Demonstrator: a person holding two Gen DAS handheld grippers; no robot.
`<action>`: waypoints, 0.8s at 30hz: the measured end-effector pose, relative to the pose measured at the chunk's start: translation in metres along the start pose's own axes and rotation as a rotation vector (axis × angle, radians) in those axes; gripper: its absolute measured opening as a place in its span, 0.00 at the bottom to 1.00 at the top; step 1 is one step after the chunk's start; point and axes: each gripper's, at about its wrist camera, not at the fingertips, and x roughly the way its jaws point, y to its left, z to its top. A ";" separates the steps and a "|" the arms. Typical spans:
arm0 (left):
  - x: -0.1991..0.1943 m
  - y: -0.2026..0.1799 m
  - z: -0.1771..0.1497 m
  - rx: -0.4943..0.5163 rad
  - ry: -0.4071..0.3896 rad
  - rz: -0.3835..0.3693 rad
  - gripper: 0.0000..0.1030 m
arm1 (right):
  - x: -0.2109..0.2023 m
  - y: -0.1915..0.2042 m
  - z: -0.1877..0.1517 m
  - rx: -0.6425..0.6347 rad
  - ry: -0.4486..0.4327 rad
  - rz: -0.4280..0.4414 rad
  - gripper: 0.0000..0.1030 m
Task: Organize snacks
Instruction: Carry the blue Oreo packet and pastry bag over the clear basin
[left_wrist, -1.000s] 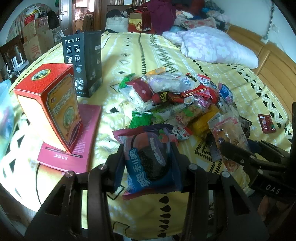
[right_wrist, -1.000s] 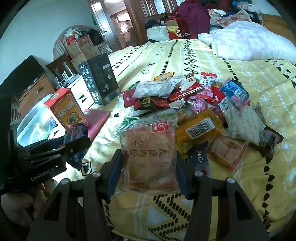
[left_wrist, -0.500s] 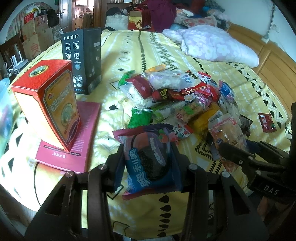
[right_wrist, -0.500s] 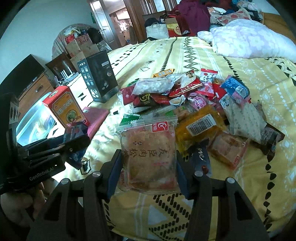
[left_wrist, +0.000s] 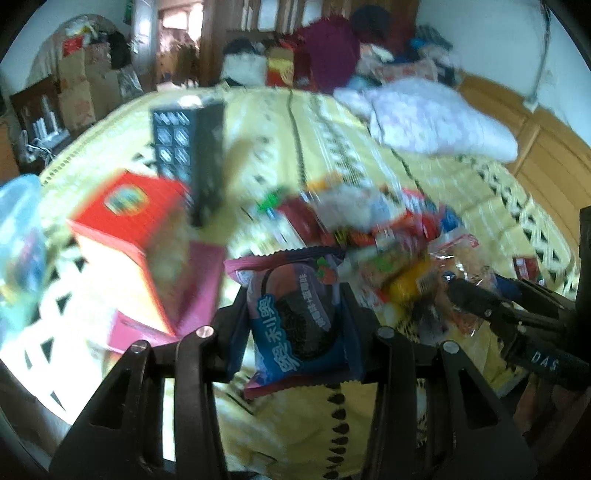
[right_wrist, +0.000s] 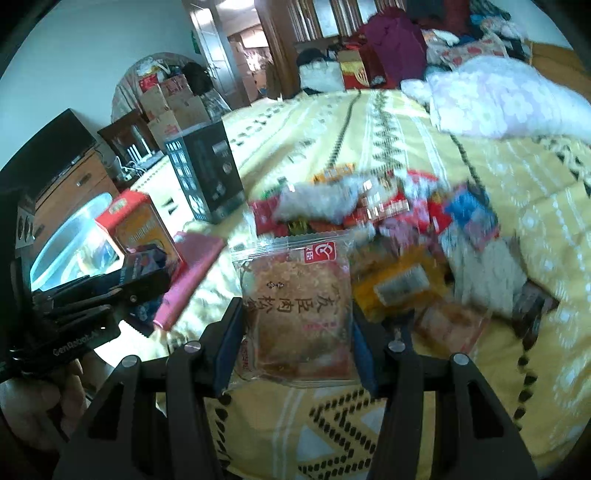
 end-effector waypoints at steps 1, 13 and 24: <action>-0.006 0.006 0.006 -0.009 -0.018 0.010 0.43 | -0.003 0.004 0.010 -0.011 -0.018 0.004 0.56; -0.103 0.183 0.086 -0.243 -0.273 0.271 0.44 | -0.019 0.145 0.149 -0.234 -0.191 0.202 0.56; -0.162 0.335 0.085 -0.438 -0.318 0.503 0.44 | 0.021 0.358 0.223 -0.438 -0.154 0.465 0.56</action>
